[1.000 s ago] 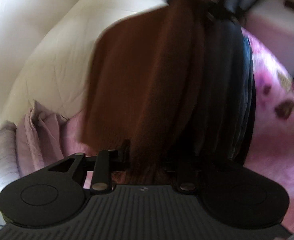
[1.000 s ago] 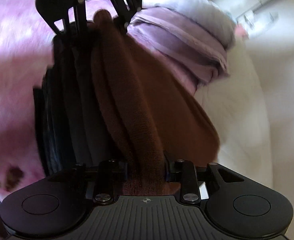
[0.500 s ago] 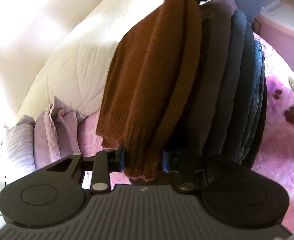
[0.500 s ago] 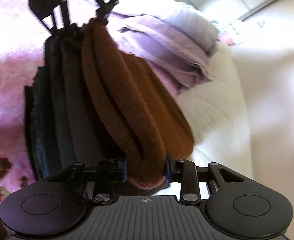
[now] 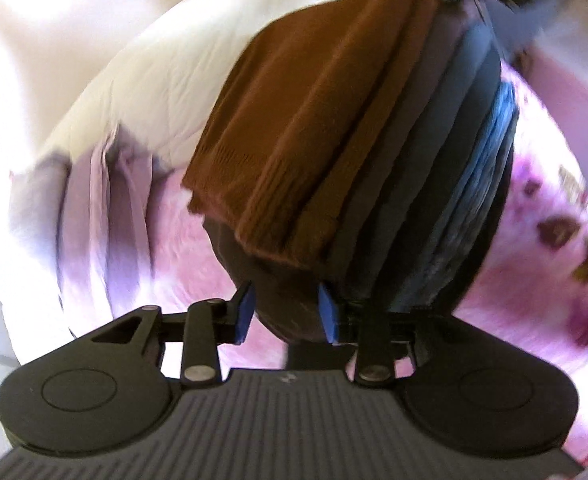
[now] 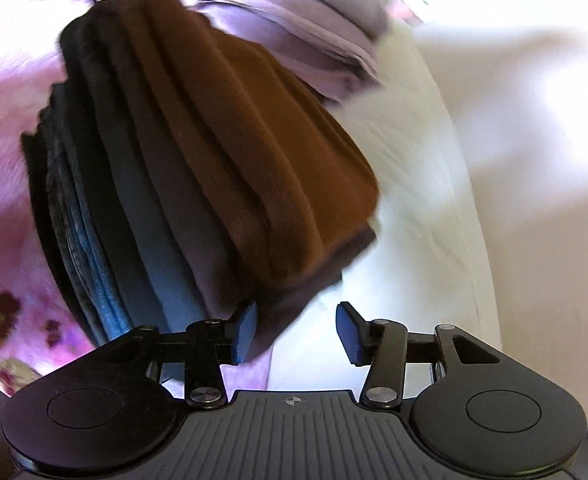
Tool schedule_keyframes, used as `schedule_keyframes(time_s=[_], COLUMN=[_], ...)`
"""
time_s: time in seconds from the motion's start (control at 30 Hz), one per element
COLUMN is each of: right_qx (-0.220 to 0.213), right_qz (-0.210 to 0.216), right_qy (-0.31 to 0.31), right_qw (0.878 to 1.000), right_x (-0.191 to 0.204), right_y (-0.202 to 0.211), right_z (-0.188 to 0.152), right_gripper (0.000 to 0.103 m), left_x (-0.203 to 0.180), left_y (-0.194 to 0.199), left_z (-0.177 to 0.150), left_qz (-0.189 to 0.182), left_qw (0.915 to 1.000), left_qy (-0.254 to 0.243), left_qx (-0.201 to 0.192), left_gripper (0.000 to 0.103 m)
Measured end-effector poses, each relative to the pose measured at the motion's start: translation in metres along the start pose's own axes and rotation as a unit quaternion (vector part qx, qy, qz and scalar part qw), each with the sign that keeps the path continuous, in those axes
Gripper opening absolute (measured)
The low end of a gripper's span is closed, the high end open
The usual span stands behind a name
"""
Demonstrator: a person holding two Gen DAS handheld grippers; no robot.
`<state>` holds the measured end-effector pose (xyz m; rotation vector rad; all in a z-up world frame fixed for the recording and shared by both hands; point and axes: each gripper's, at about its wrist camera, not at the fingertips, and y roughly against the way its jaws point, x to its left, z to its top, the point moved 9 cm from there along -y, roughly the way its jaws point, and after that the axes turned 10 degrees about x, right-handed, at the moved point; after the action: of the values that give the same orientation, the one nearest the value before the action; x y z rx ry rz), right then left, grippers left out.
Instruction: Fold clothes
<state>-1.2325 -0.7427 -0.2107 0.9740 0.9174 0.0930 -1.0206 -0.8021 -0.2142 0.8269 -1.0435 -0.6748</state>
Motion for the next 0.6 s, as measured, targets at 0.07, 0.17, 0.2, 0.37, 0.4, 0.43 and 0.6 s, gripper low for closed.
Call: schedule_keyframes(time_s=[0.07,0.17,0.2,0.37,0.4,0.43,0.6], right_qx=[0.014,0.020,0.018,0.008,0.008,0.009,0.006], right_qz=[0.011,0.055,0.070,0.099,0.098,0.097,0.105], right_qy=[-0.050,-0.162,-0.205,-0.367,-0.387,-0.406,-0.492], right_qw=[0.999,0.985,0.976,0.925,0.917,0.909,0.864], right_x=[0.001,0.006,0.009,0.030,0.038,0.048,0.100], right_y=[0.012,0.041,0.053,0.115,0.127,0.141,0.211], right_z=[-0.008,-0.017,-0.019,-0.031,-0.029,-0.032,-0.034], right_gripper=[0.060,0.072,0.072,0.080,0.081,0.081,0.082], left_x=[0.003,0.004,0.001,-0.015,-0.018,-0.020,-0.034], left_y=[0.016,0.034,0.041,0.079,0.088,0.098,0.153], left_z=[-0.004,-0.008,-0.011,-0.040,-0.048,-0.056,-0.102], left_qz=[-0.021,-0.047,-0.054,-0.103,-0.110,-0.113,-0.108], left_qw=[0.9989,0.9928,0.9896,0.9670,0.9631,0.9607,0.9522], left_qy=[0.041,0.109,0.131,0.225,0.236,0.242,0.271], left_qx=[-0.004,-0.020,-0.025,-0.060,-0.069,-0.075,-0.091], left_gripper=[0.042,0.057,0.061,0.075,0.078,0.081,0.090])
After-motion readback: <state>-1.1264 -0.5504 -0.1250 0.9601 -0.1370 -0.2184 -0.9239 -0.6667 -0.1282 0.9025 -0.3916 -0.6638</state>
